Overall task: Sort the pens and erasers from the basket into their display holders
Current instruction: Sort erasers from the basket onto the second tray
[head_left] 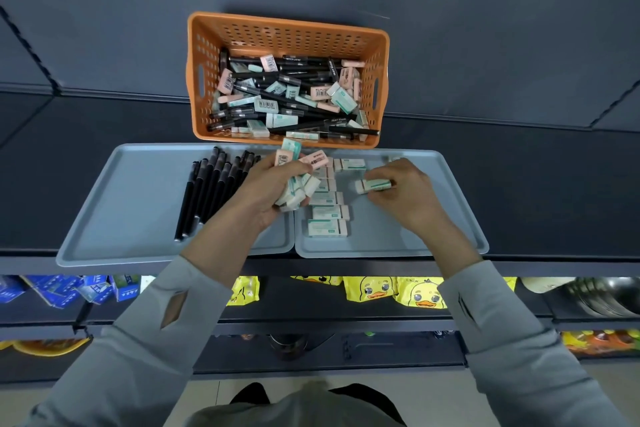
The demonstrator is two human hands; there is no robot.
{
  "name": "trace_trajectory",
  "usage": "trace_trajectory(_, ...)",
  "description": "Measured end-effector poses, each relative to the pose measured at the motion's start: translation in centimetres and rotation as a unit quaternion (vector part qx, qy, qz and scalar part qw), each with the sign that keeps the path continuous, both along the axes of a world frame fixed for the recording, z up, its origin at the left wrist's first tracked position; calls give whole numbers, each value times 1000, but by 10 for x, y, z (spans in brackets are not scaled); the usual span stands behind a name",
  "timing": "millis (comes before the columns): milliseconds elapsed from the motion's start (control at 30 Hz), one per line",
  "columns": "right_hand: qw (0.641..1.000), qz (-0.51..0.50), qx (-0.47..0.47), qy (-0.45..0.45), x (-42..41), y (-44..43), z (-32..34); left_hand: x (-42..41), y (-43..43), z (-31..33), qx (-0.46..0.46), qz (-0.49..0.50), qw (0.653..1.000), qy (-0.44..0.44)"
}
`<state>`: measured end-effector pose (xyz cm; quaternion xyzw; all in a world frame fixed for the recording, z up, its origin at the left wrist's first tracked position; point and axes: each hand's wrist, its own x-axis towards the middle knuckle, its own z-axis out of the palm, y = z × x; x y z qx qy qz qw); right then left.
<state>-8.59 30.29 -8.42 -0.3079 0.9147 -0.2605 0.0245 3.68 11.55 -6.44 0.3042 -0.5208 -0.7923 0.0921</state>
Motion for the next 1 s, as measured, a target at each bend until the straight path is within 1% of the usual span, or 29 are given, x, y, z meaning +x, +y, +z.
trace_trajectory(167, 995, 41, -6, 94, 0, -12, -3, 2, -1, -1, -1, -2, 1000, -4)
trace_trajectory(300, 993, 51, -47, 95, 4, -26, -10, 6, -2, -4, -3, -3, 1000, -5)
trace_trajectory(400, 990, 62, -59, 116, 6, -28, -15, 8, -1, -4, -5, -5, 1000, -2)
trace_trajectory(600, 983, 61, -24, 169, 2, -33, -19, 7, 3, -3, -11, -15, 1000, -10)
trace_trajectory(667, 982, 45, -68, 168, 6, -34, -15, 6, 5, -2, -12, -19, 1000, -7)
trace_trajectory(700, 982, 28, -113, 146, 10, -34, -11, 6, 6, -1, -14, -21, 1000, -6)
trace_trajectory(733, 983, 11, -159, 86, 14, -34, -5, 5, 7, 0, -17, -22, 1000, -6)
trace_trajectory(767, 979, -1, -202, -12, 17, -35, 2, 5, 7, 0, -21, -24, 999, -6)
trace_trajectory(800, 962, 4, -242, -127, 20, -36, 8, 3, 9, 0, -26, -27, 999, -5)
trace_trajectory(833, 936, 20, -274, -222, 22, -37, 13, 2, 10, 0, -31, -29, 999, -4)
trace_trajectory(867, 919, 37, -288, -268, 23, -39, 15, 2, 11, 1, -33, -30, 999, -2)
trace_trajectory(933, 911, 34, -303, -277, 22, -37, 17, 0, 13, 2, -23, -30, 999, 3)
trace_trajectory(1000, 914, -18, -318, -251, 14, -28, 15, -1, 15, 3, -7, -26, 1000, 10)
